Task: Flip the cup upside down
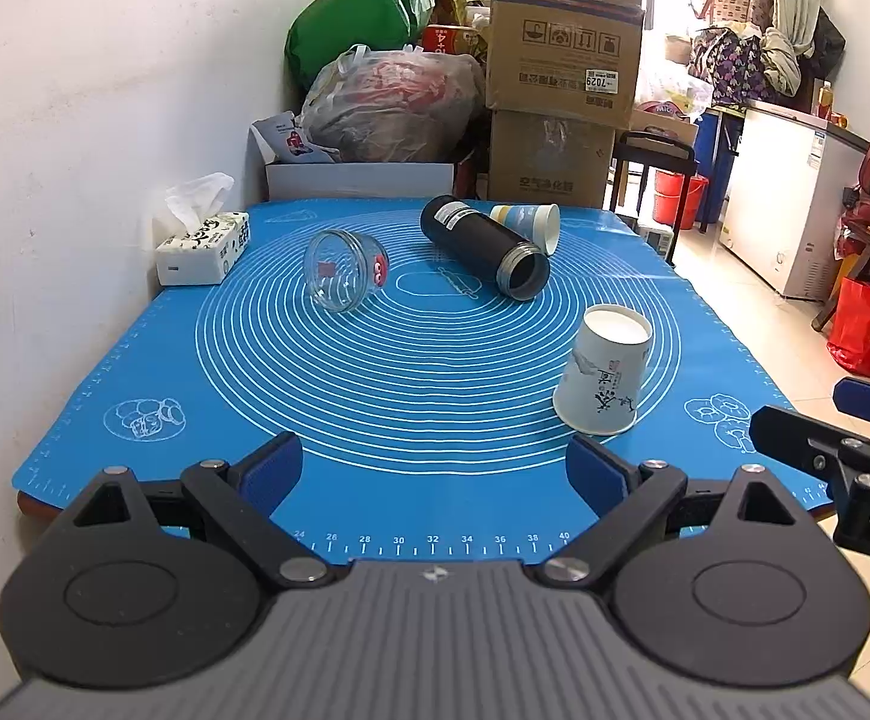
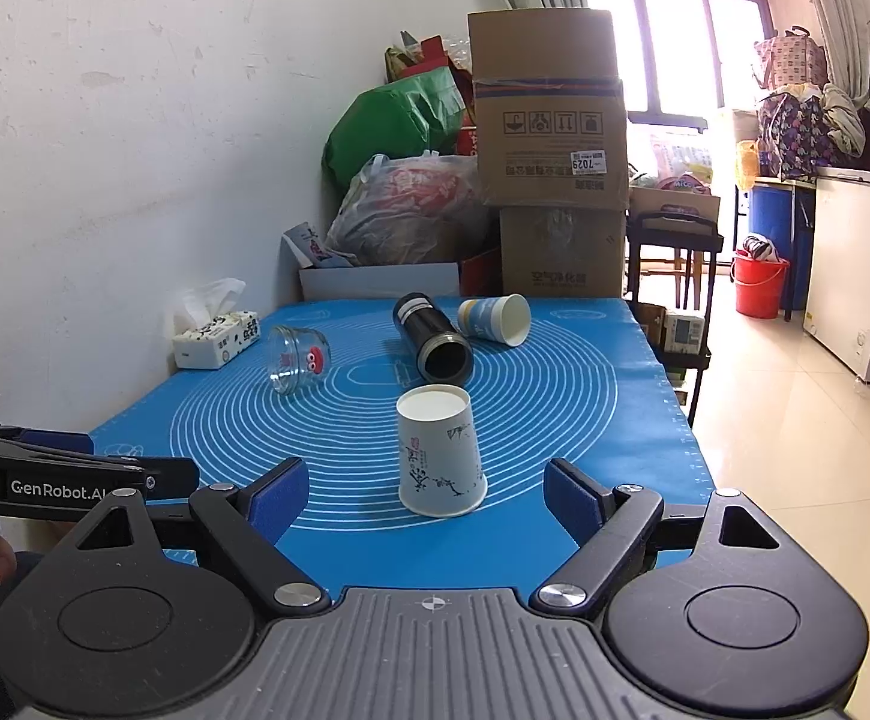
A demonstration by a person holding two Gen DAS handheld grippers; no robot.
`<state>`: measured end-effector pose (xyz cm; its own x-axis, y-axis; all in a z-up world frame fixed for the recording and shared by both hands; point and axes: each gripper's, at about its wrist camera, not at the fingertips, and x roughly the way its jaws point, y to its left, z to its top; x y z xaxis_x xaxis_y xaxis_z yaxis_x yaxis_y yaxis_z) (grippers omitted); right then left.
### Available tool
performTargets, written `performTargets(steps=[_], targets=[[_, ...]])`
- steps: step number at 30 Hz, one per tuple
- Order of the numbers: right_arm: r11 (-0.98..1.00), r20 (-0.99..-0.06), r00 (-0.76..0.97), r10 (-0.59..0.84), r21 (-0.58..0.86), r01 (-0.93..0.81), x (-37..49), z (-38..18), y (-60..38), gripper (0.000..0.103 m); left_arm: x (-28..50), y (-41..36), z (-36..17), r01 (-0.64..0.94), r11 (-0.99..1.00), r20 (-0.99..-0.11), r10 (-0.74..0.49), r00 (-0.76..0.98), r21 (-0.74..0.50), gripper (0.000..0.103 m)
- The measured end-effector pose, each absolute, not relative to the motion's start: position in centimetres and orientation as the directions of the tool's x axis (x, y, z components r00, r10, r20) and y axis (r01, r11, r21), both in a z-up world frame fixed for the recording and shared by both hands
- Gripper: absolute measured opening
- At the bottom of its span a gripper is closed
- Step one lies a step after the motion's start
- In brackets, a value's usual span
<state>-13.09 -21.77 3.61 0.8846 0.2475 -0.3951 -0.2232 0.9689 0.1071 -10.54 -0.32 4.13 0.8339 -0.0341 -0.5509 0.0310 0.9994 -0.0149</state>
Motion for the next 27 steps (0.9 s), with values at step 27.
performTargets(steps=[27], targets=[[0.970,-0.404,0.881,0.244,0.111,-0.217,-12.75,3.72,-21.74,0.087,-10.21,-0.15,3.90,0.022,1.000,-0.560,-0.025,0.828,-0.013,0.094]])
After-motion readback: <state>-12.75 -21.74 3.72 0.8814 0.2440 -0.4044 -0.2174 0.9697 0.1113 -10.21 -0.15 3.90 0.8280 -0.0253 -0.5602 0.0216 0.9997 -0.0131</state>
